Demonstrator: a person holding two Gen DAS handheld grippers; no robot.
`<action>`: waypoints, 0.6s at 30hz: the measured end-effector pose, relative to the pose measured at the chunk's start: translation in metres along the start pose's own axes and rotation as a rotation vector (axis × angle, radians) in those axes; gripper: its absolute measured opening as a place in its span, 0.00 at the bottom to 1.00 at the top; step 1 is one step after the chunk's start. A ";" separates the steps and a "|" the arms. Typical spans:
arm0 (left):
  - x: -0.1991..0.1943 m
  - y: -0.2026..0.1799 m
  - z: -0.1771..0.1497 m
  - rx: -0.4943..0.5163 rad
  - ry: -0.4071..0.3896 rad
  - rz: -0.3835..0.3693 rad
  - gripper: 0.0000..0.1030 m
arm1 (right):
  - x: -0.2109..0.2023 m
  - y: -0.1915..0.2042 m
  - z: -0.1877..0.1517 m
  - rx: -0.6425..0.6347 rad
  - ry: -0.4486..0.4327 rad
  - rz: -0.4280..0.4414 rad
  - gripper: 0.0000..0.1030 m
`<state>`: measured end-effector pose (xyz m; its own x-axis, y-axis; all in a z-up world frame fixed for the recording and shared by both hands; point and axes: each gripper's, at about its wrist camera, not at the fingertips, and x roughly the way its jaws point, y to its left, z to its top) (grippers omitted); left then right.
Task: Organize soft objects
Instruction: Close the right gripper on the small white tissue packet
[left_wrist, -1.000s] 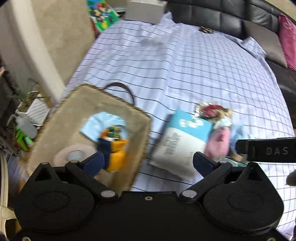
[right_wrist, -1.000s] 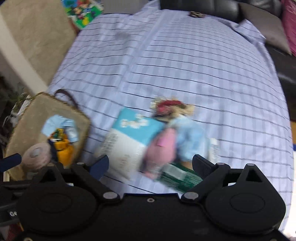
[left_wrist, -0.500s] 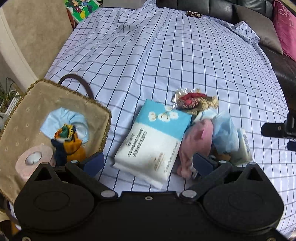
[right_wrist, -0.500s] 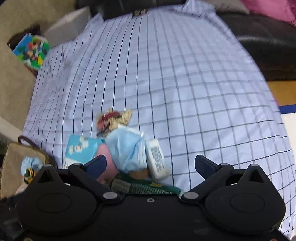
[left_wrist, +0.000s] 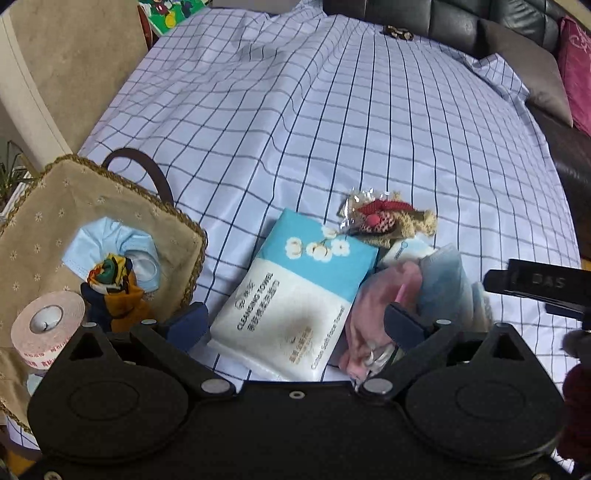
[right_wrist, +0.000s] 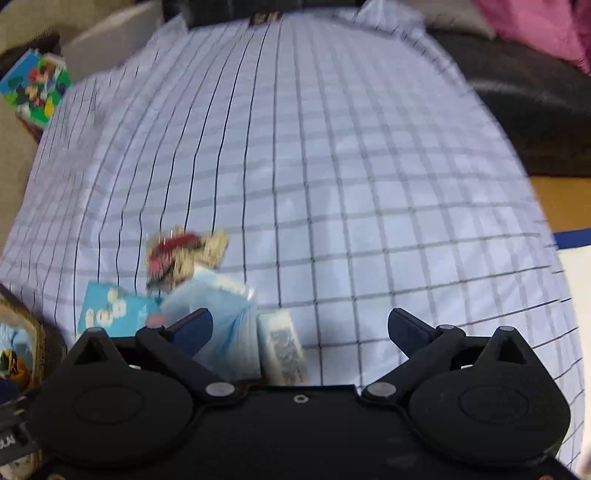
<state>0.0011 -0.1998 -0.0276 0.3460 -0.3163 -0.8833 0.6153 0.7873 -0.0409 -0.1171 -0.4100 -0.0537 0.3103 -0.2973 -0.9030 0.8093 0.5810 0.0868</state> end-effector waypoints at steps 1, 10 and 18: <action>0.001 0.001 -0.001 -0.002 0.008 -0.007 0.95 | 0.006 0.000 0.000 -0.002 0.020 0.006 0.93; 0.004 0.011 0.000 -0.035 0.048 -0.093 0.96 | 0.029 0.003 -0.019 -0.131 0.132 -0.024 0.87; 0.005 0.015 -0.003 -0.053 0.077 -0.111 0.96 | 0.042 -0.027 -0.027 -0.094 0.112 -0.297 0.78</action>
<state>0.0099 -0.1884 -0.0340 0.2213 -0.3629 -0.9052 0.6073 0.7775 -0.1632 -0.1393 -0.4179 -0.1051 0.0070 -0.3821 -0.9241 0.8049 0.5506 -0.2216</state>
